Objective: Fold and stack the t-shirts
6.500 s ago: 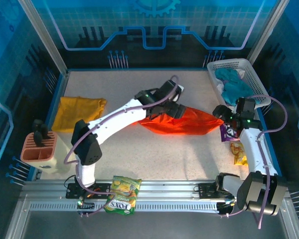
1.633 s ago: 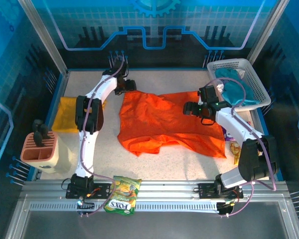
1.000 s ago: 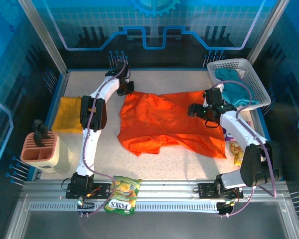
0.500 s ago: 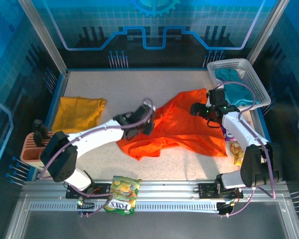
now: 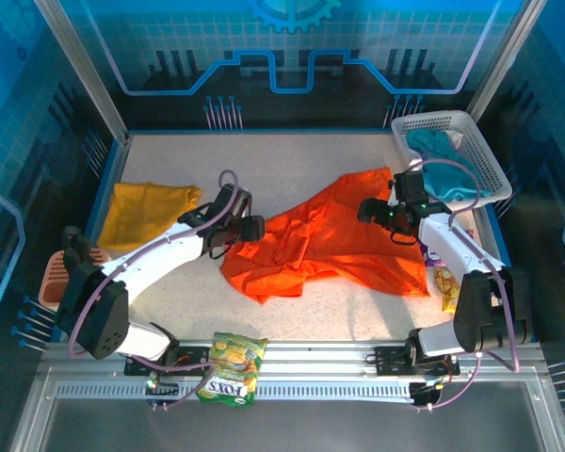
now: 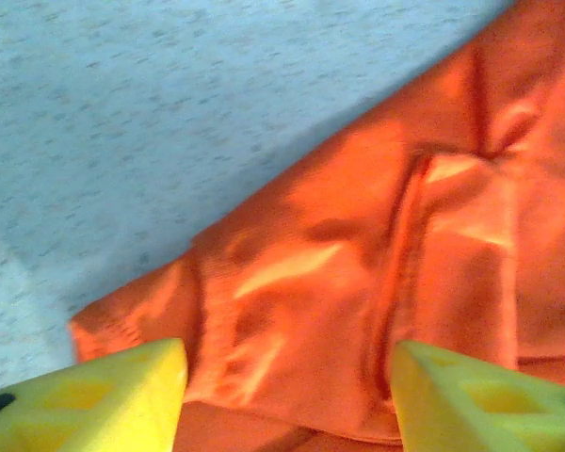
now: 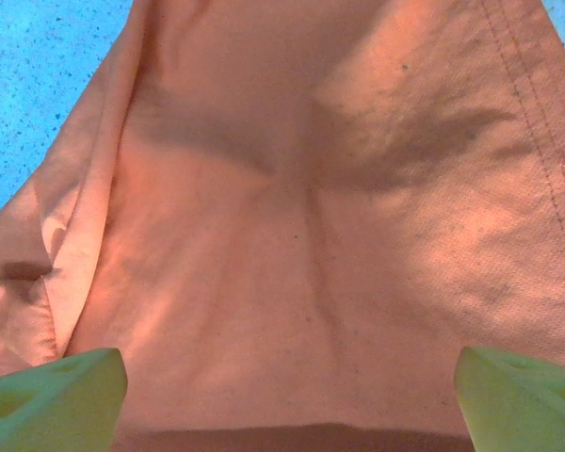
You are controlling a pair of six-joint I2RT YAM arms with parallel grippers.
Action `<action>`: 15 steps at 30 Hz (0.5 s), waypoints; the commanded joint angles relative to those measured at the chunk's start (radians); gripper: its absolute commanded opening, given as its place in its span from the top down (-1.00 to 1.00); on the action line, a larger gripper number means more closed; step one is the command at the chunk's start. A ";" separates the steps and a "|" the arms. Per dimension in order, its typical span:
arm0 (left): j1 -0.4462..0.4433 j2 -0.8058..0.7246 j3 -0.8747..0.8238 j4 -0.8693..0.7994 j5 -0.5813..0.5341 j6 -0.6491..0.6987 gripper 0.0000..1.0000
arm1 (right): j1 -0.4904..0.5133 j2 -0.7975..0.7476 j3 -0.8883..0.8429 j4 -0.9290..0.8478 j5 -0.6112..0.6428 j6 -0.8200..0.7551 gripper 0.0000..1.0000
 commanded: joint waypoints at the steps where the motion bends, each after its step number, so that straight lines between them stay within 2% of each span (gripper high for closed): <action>1: -0.009 0.051 0.016 0.047 0.213 -0.108 -0.03 | -0.014 -0.002 -0.019 0.021 -0.020 0.012 -0.81; 5: -0.020 0.117 -0.031 0.133 0.308 -0.217 0.09 | -0.015 0.007 -0.024 0.028 -0.027 0.013 -0.81; 11: -0.062 0.167 -0.080 0.168 0.307 -0.295 0.06 | -0.015 0.029 -0.020 0.038 -0.047 0.015 -0.80; 15: -0.099 0.186 -0.086 0.147 0.269 -0.321 0.06 | -0.015 0.039 -0.014 0.038 -0.057 0.019 -0.79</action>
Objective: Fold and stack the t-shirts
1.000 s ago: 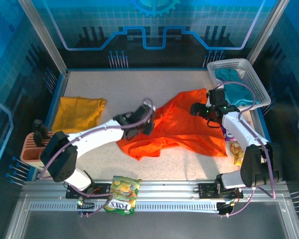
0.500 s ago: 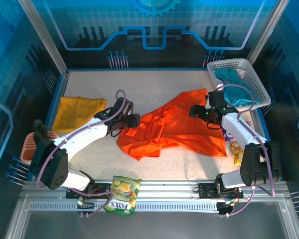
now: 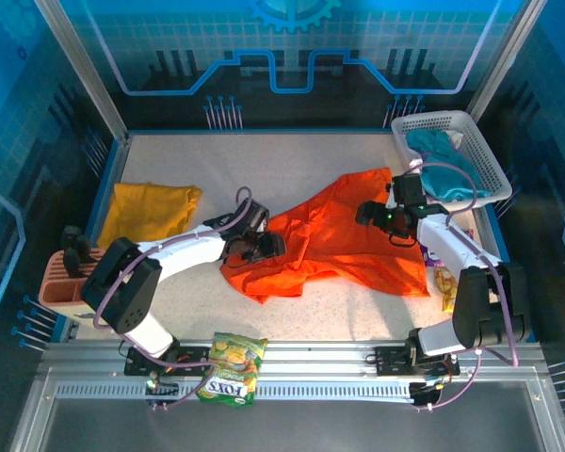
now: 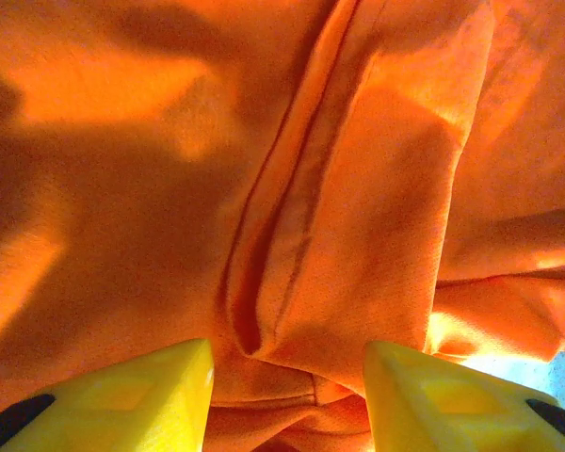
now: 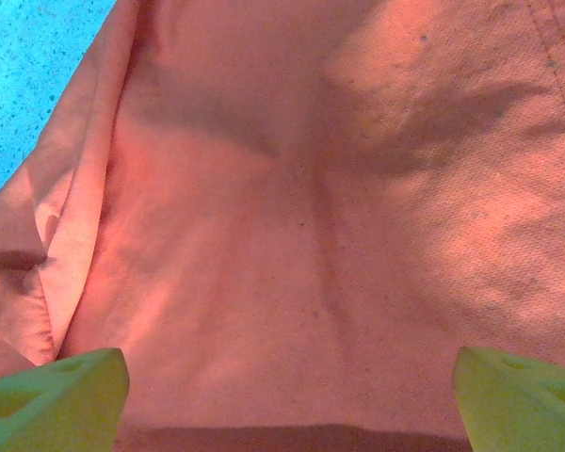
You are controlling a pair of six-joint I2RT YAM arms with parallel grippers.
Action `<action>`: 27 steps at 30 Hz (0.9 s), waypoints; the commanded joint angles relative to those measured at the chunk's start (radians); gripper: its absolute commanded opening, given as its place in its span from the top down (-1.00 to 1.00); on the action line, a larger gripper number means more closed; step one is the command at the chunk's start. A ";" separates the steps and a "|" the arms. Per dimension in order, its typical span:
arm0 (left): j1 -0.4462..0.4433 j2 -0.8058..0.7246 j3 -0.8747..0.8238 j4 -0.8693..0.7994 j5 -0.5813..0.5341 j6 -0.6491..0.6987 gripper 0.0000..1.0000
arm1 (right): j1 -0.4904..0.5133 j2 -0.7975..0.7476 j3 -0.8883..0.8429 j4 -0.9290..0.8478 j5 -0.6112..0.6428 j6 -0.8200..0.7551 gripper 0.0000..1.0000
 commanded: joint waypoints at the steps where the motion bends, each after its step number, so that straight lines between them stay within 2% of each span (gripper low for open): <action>1: -0.030 0.015 -0.024 0.020 0.000 -0.061 0.07 | -0.015 0.012 0.002 0.013 -0.027 0.016 -0.79; 8: -0.052 0.074 -0.008 0.020 -0.020 -0.075 0.20 | -0.015 0.024 0.004 0.016 -0.035 0.015 -0.78; 15: -0.054 0.061 0.014 -0.046 -0.098 -0.042 0.18 | -0.015 0.016 -0.005 0.017 -0.031 0.015 -0.78; 21: -0.056 0.101 0.032 -0.015 -0.083 -0.042 0.23 | -0.015 0.020 -0.011 0.022 -0.043 0.018 -0.77; 24: -0.066 0.118 0.058 -0.026 -0.096 -0.038 0.31 | -0.014 0.008 -0.031 0.041 -0.033 0.015 -0.77; 27: -0.069 0.111 0.093 -0.065 -0.127 -0.011 0.65 | -0.017 0.016 -0.031 0.052 -0.035 0.014 -0.77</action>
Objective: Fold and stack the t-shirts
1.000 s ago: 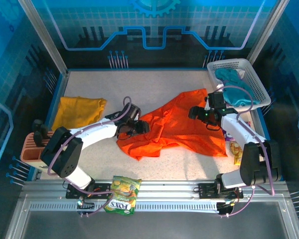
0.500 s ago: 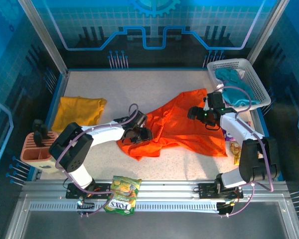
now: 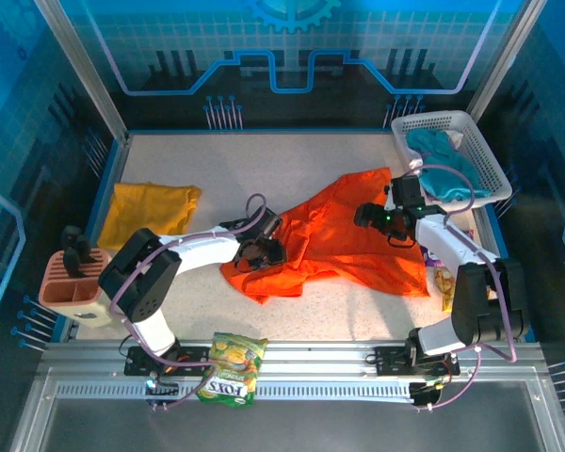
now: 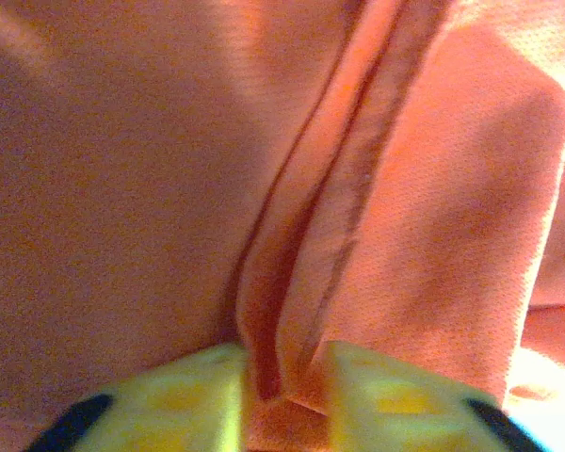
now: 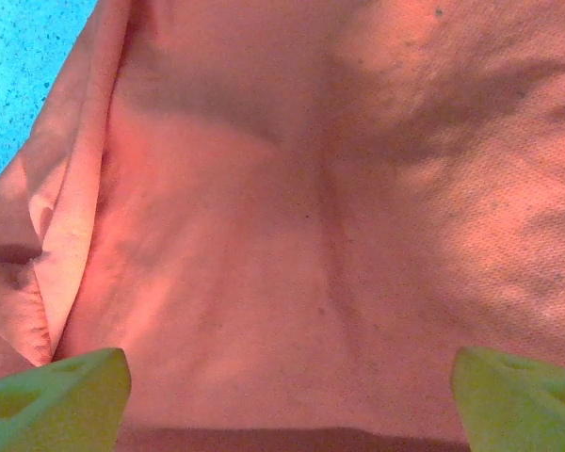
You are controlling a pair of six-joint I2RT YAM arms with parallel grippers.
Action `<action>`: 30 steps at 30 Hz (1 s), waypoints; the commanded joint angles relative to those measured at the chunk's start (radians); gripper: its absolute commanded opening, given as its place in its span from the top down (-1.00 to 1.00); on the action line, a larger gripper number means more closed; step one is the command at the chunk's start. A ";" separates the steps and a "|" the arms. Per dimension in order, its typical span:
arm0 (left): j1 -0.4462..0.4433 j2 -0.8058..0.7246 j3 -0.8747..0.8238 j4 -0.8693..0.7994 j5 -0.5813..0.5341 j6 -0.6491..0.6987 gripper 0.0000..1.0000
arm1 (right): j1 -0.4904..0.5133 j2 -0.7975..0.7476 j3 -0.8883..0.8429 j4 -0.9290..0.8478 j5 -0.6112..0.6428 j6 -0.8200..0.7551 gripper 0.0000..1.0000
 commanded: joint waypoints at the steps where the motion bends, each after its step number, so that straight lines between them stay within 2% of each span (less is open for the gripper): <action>1: -0.008 -0.006 0.059 -0.069 -0.057 0.043 0.77 | -0.016 0.009 -0.011 0.029 -0.017 0.007 -0.77; 5: 0.009 -0.028 0.133 -0.177 -0.138 0.153 1.00 | -0.016 0.021 -0.008 0.014 -0.025 0.014 -0.76; 13: 0.151 0.032 0.458 -0.381 -0.270 0.478 1.00 | -0.017 -0.021 -0.010 0.011 -0.004 0.010 -0.76; 21: 0.307 0.325 0.955 -0.427 -0.466 0.766 1.00 | -0.017 -0.038 -0.041 0.006 -0.026 0.022 -0.76; 25: 0.378 0.576 1.374 -0.490 -0.496 0.848 0.98 | -0.016 -0.052 -0.042 -0.009 -0.035 0.024 -0.76; 27: 0.387 0.693 1.561 -0.503 -0.526 0.906 0.91 | -0.015 -0.058 -0.047 -0.014 -0.044 0.028 -0.76; 28: 0.388 0.749 1.639 -0.491 -0.548 0.938 0.81 | -0.015 -0.062 -0.048 -0.019 -0.046 0.031 -0.76; 29: 0.388 0.791 1.687 -0.470 -0.558 0.963 0.59 | -0.015 -0.067 -0.049 -0.024 -0.051 0.034 -0.76; 30: 0.387 0.816 1.709 -0.464 -0.556 0.974 0.12 | -0.014 -0.070 -0.050 -0.030 -0.054 0.035 -0.76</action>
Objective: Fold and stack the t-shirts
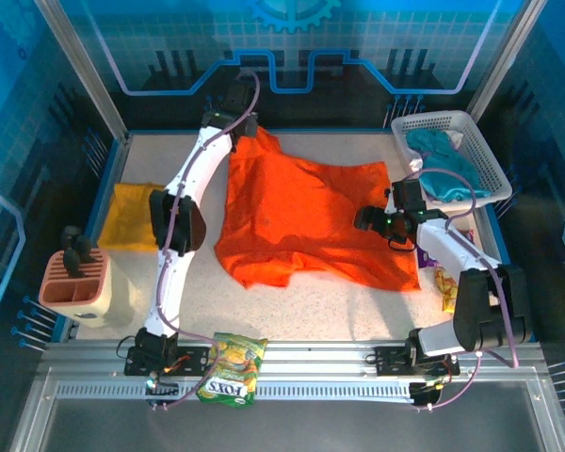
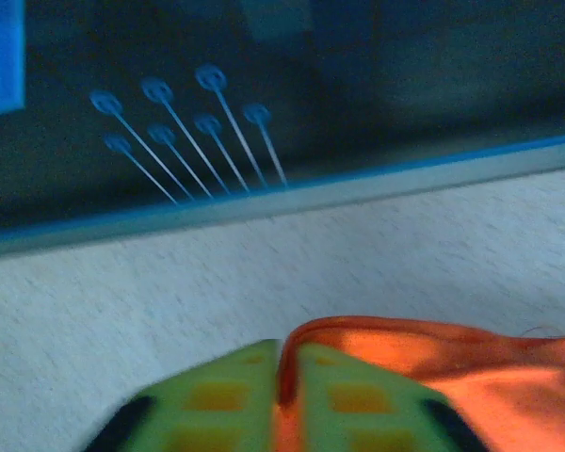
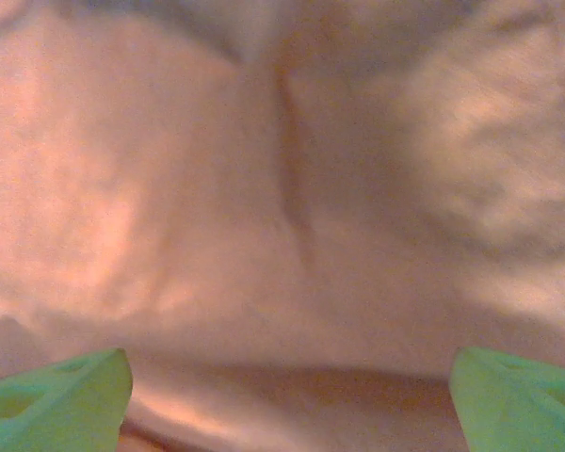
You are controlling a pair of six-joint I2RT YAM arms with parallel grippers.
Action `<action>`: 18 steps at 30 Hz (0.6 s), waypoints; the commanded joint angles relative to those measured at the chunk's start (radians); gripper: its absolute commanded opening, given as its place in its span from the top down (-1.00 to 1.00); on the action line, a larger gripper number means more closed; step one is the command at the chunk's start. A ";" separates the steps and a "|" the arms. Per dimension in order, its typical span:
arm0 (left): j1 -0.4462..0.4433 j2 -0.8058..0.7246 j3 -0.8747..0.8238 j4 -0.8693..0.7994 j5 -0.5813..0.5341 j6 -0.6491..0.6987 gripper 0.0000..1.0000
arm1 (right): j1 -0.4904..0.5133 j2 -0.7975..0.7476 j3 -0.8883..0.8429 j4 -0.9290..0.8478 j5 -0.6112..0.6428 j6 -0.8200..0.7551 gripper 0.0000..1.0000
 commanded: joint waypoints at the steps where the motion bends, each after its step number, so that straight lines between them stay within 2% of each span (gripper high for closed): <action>1: -0.011 0.083 0.116 -0.030 -0.066 0.111 -0.45 | -0.012 -0.035 -0.016 -0.036 -0.031 0.014 -0.76; 2: -0.014 0.084 0.105 -0.044 -0.079 0.095 -0.76 | -0.011 -0.039 -0.016 -0.043 -0.026 0.013 -0.76; 4: -0.014 0.061 0.054 -0.089 -0.086 0.037 -0.96 | -0.010 -0.047 -0.020 -0.050 -0.018 0.008 -0.76; 5: -0.013 0.033 0.000 -0.106 -0.083 0.006 -0.98 | -0.009 -0.049 -0.022 -0.050 -0.015 0.007 -0.76; 7: -0.015 -0.037 -0.117 -0.139 -0.072 -0.062 -0.99 | -0.008 -0.042 -0.025 -0.046 -0.018 0.009 -0.76; 10: -0.024 -0.202 -0.387 -0.159 -0.005 -0.185 -0.97 | 0.002 -0.027 -0.021 -0.040 -0.017 0.006 -0.76; 14: -0.039 -0.492 -0.861 -0.020 0.171 -0.337 -0.79 | 0.014 -0.001 -0.016 -0.029 -0.010 0.003 -0.77; 16: -0.042 -0.618 -1.050 0.039 0.253 -0.400 -0.67 | 0.015 0.010 -0.013 -0.029 -0.013 0.001 -0.76; 18: -0.042 -0.725 -1.203 0.069 0.333 -0.448 -0.64 | 0.017 0.012 -0.014 -0.032 -0.015 0.002 -0.76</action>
